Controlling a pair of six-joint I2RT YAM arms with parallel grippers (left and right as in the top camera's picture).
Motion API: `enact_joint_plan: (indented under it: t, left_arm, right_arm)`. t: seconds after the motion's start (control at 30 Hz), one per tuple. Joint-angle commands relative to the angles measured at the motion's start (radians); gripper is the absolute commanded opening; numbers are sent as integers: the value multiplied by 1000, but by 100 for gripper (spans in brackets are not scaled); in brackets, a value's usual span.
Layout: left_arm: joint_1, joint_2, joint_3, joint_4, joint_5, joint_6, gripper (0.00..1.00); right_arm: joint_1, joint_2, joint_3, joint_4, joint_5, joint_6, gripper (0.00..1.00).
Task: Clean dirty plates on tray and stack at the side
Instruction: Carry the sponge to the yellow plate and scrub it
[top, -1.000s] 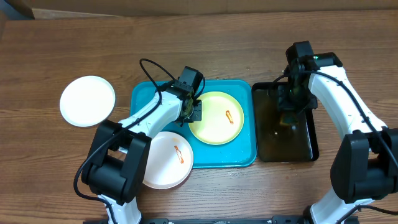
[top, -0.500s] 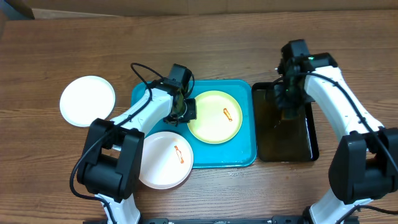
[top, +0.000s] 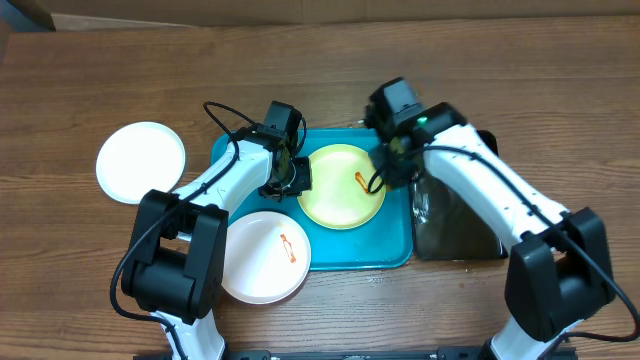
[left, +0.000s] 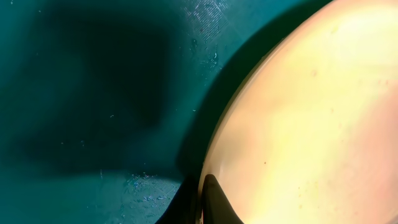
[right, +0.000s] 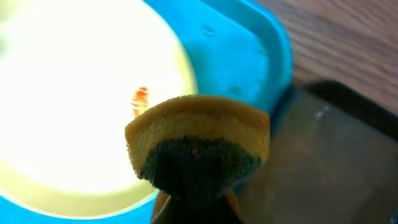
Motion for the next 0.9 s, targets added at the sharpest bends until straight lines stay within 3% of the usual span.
enact_joint_plan:
  t: [0.0,0.47,0.7,0.87]
  left_arm:
    - [5,24,-7,-11,-8,-10,4]
    - [5,24,-7,-10,-8,-10,4]
    - [5,24,-7,-9,-8,-10,4]
    - [5,24,-7,-15,-8,-10,4]
  right_arm:
    - [21,-7,23,21,-1,-4,4]
    - [52,112,21,60,9,-3,4]
    - [52,207,21,191,9,23,4]
    - [52,282,21,189,43,54,4]
